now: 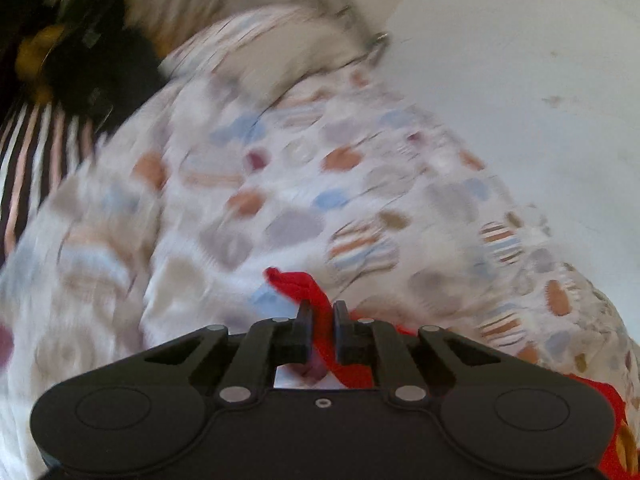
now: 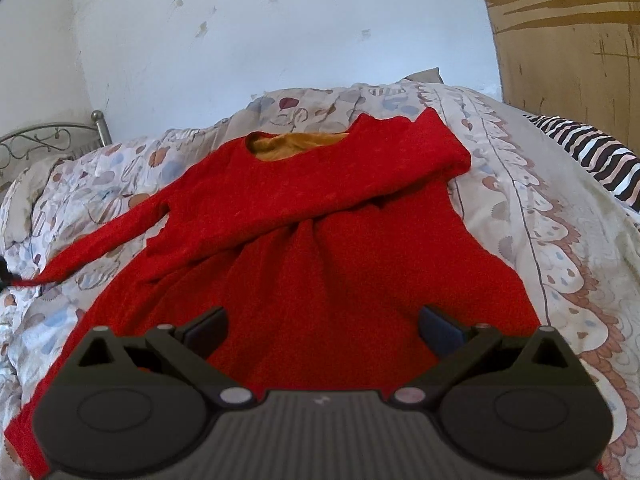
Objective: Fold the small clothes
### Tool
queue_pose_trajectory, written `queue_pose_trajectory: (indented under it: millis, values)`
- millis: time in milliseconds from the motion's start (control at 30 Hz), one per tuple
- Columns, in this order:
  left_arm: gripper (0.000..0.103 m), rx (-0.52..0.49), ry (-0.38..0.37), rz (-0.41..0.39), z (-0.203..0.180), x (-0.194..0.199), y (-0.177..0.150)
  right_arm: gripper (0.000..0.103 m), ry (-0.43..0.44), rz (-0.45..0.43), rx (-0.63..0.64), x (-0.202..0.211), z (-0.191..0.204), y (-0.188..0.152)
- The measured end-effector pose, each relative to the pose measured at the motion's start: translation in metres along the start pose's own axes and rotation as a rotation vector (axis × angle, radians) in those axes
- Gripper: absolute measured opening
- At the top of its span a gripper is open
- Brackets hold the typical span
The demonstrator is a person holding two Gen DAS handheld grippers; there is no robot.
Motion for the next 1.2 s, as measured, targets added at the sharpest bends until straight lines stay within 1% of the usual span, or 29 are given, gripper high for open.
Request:
queue_pose_trajectory:
  millis: [100,200,267,333,400,500,600,667,767,867,967,1100,1167,1200]
  values:
    - [0.009,-0.069,-0.063,-0.071,-0.033,0.018,0.020,0.103,0.015,-0.004,-0.013,0.001,-0.003,0.000]
    - [0.009,-0.145,-0.173,-0.164,-0.079,0.045,0.037,0.103,0.032,-0.011,-0.027,0.002,-0.005,0.000]
    - [0.009,-0.194,-0.252,-0.201,-0.111,0.061,0.040,0.103,0.045,-0.017,-0.039,0.003,-0.007,0.000]
    - [0.009,-0.247,-0.335,-0.220,-0.144,0.076,0.039,0.103,0.057,-0.023,-0.052,0.004,-0.008,-0.001]
    - [0.009,-0.310,-0.434,-0.234,-0.180,0.093,0.033,0.103,0.076,-0.036,-0.071,0.005,-0.011,-0.001]
    - [0.009,-0.394,-0.569,-0.230,-0.228,0.115,0.014,0.103,0.118,-0.068,-0.114,0.010,-0.018,-0.001]
    - [0.009,-0.464,-0.703,-0.169,-0.270,0.130,-0.016,0.103,0.158,-0.098,-0.165,0.014,-0.026,-0.001]
    - [0.009,-0.510,-0.768,-0.121,-0.291,0.135,-0.039,0.103,0.186,-0.125,-0.201,0.017,-0.032,-0.002]
    - [0.009,-0.554,-0.849,-0.026,-0.311,0.138,-0.080,0.103,0.219,-0.156,-0.245,0.021,-0.039,-0.002]
    - [0.009,-0.603,-0.911,0.052,-0.322,0.137,-0.122,0.102,0.244,-0.179,-0.289,0.022,-0.046,-0.003]
    - [0.008,-0.634,-0.942,0.138,-0.320,0.129,-0.161,0.102,0.267,-0.201,-0.321,0.024,-0.052,-0.004]
    - [0.008,-0.630,-0.956,0.250,-0.308,0.120,-0.204,0.102,0.310,-0.238,-0.367,0.028,-0.060,-0.007]
    - [0.009,-0.646,-0.947,0.289,-0.300,0.115,-0.222,0.102,0.328,-0.248,-0.391,0.028,-0.065,-0.008]
    - [0.011,-0.655,-0.938,0.306,-0.298,0.113,-0.230,0.102,0.335,-0.252,-0.404,0.029,-0.067,-0.009]
Point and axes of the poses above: each gripper's, at about its wrist camera, not at the fingertips, and x roughly against the way its jaws point, z to its left, y to its top, the point moved 4 cm from there along -x, roughly the way its jaws point, and after that the axes turned 2 degrees about -y, right-handed, at the moved point
